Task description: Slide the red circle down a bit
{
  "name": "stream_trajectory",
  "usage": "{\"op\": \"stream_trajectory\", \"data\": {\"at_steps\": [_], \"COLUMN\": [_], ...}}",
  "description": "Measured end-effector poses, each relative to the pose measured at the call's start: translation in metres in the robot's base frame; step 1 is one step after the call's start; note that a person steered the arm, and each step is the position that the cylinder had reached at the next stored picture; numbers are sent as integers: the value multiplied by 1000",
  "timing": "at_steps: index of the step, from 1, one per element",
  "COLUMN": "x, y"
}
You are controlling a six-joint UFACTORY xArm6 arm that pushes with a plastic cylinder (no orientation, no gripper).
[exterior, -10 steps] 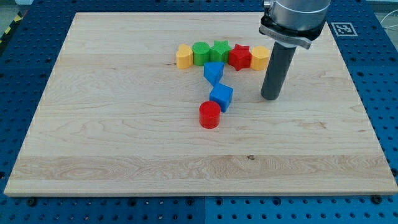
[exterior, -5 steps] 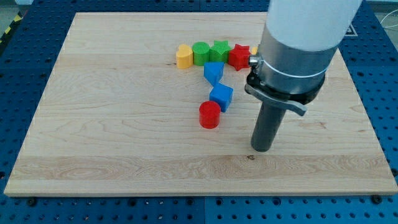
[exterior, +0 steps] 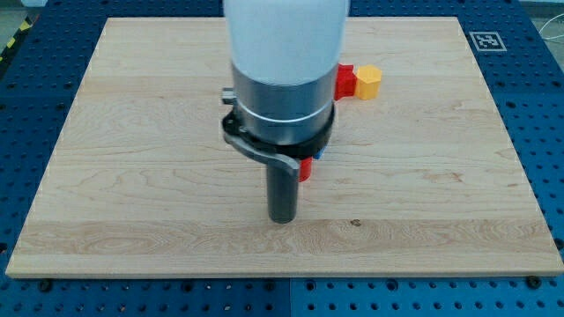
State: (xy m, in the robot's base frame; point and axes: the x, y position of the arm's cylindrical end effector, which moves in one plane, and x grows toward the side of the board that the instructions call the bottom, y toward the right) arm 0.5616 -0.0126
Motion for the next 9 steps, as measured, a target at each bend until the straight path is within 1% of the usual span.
{"op": "stream_trajectory", "data": {"at_steps": [2,3,4,6,7,9], "x": [-3,-21,-49,-106,-118,-115], "y": [-40,-53,-56,-50,-29,-9]}}
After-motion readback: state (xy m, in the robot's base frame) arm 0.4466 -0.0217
